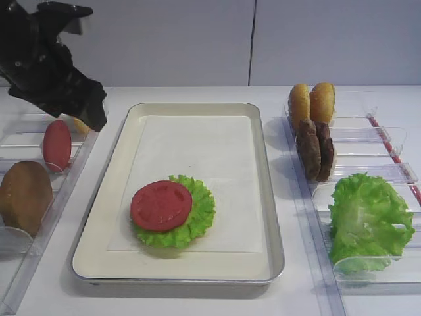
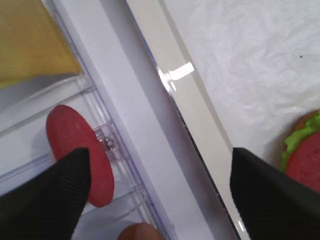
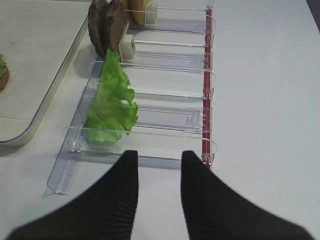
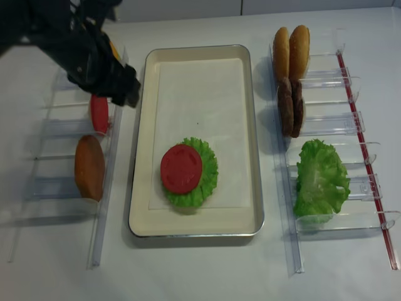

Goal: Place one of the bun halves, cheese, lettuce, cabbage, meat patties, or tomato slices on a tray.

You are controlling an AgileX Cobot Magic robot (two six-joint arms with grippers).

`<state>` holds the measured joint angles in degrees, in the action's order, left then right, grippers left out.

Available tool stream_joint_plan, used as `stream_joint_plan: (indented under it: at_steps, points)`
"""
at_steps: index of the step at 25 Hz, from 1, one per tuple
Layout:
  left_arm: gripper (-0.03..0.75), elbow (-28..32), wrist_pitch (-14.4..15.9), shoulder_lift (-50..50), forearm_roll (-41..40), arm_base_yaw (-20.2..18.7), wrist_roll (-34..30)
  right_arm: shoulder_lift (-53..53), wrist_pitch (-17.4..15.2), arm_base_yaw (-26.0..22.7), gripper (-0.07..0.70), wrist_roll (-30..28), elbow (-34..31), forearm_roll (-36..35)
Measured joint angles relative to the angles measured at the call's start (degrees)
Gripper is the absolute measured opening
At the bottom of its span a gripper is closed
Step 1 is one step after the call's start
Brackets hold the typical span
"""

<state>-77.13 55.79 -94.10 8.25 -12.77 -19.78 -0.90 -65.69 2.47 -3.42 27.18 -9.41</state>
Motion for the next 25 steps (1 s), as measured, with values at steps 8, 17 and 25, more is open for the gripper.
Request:
stream_joint_plan:
  at_steps: [8, 17, 25]
  points:
    - [0.536, 1.19, 3.15, 12.79, -9.04, 0.87, 5.66, 0.00, 0.00, 0.00, 0.245, 0.00, 0.00, 0.00]
    - [0.536, 24.70, -1.22, 46.93, -8.95, 5.95, 7.75, 0.00, 0.00, 0.00, 0.245, 0.00, 0.00, 0.00]
    - [0.535, 39.20, 1.10, 70.23, -10.27, 5.95, 17.07, 0.00, 0.00, 0.00, 0.245, 0.00, 0.00, 0.00]
